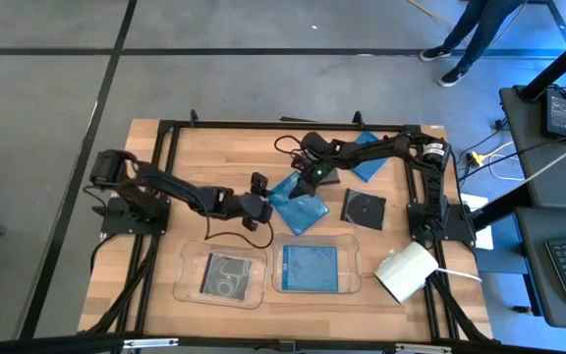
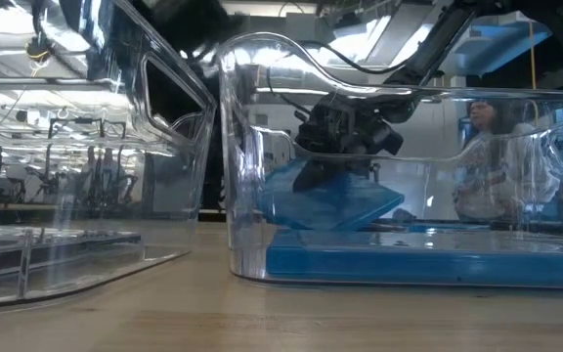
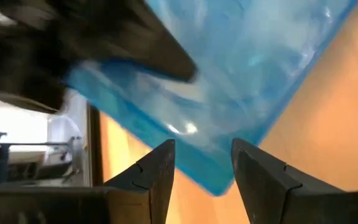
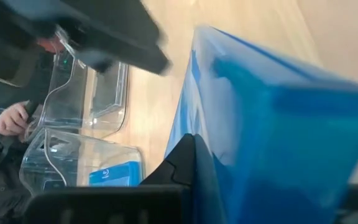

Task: Pick & place jewel cases by type
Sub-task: Put the left blue CD case into the right transparent bin

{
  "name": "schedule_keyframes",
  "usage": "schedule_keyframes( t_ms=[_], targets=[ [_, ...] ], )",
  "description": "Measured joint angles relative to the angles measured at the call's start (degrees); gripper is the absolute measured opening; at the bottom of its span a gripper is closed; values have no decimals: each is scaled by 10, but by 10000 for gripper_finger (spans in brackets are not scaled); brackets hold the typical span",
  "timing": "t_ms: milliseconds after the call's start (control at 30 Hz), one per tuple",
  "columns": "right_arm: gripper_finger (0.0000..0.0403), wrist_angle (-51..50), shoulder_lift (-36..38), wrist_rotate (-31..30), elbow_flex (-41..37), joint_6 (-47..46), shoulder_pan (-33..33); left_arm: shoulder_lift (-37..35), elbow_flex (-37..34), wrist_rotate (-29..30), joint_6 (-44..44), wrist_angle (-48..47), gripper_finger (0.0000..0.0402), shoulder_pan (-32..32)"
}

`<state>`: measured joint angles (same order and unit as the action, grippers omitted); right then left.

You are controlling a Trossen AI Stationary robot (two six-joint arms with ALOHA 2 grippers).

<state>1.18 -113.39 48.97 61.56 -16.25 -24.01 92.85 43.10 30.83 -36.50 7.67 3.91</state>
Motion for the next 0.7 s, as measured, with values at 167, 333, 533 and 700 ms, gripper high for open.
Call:
schedule_keyframes(
  t_ms=[167,333,533,700],
  targets=[
    [20,-5,-1,19,20,30,0,-98,-5,-125,36,-85,154,-41],
    [19,-95,-1,3,93,104,3,-186,-5,-323,111,-137,154,-120],
    [19,-363,-1,-187,249,236,35,-232,-5,-352,194,-165,154,-182],
    [18,-512,-2,-310,370,273,78,-238,-5,-349,233,-180,154,-217]
  ],
)
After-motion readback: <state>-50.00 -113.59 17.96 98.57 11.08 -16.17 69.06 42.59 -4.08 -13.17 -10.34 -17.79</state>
